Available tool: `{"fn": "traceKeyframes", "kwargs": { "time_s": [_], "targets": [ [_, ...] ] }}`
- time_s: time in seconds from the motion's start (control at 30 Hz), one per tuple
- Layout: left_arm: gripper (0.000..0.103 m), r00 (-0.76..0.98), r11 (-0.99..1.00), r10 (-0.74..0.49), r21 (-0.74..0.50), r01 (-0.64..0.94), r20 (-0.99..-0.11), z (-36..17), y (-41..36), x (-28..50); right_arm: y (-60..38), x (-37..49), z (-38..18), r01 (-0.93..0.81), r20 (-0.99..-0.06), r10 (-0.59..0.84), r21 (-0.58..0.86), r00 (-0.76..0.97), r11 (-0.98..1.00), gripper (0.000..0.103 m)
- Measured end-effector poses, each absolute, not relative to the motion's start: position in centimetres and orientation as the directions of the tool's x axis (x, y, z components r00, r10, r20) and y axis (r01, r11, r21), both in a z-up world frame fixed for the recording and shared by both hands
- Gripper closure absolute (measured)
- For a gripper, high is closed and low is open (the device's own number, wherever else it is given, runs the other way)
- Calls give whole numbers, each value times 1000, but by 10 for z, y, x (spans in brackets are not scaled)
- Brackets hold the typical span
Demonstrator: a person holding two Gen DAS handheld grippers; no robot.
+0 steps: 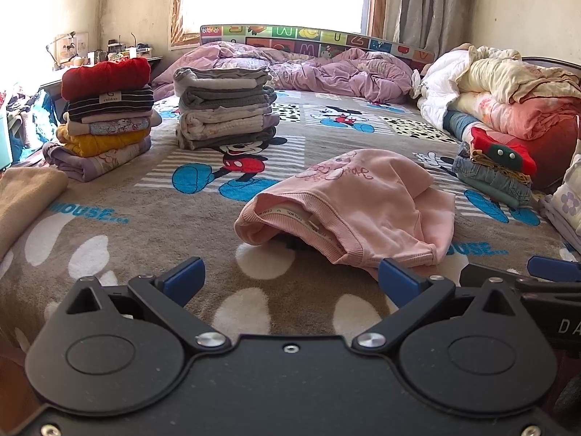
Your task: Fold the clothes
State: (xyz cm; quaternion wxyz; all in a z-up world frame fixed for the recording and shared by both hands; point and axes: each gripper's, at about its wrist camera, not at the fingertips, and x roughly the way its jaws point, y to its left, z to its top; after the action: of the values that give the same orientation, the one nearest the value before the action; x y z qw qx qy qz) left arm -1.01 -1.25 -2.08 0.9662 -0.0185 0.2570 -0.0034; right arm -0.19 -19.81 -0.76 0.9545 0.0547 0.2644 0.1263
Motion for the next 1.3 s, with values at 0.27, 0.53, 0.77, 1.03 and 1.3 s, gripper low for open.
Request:
{"fn": "traceKeyframes", "kwargs": {
  "time_s": [0.27,0.53,0.77,1.03,1.3],
  "targets": [
    [0,863,998,-29,-61,-2,-504,-7,-1,-5,-198,-3,-8,-213,-491,271,172,828,962,0],
    [0,862,997,-32,-73,-6,-505,-1,4,-6,-198,-5,-6,-218,-485,277,176,830,960,0],
    [0,864,997,-35,-80,-6,-502,1,5,-8,-199,-7,-2,-224,-474,286,183,833,957,0],
    [0,867,996,-48,-89,4,-496,5,7,-8,-199,-11,1,-230,-463,286,174,839,958,0],
    [0,870,996,-53,-93,9,-490,8,2,-11,-201,-15,4,-246,-442,302,180,845,952,0]
  ]
}}
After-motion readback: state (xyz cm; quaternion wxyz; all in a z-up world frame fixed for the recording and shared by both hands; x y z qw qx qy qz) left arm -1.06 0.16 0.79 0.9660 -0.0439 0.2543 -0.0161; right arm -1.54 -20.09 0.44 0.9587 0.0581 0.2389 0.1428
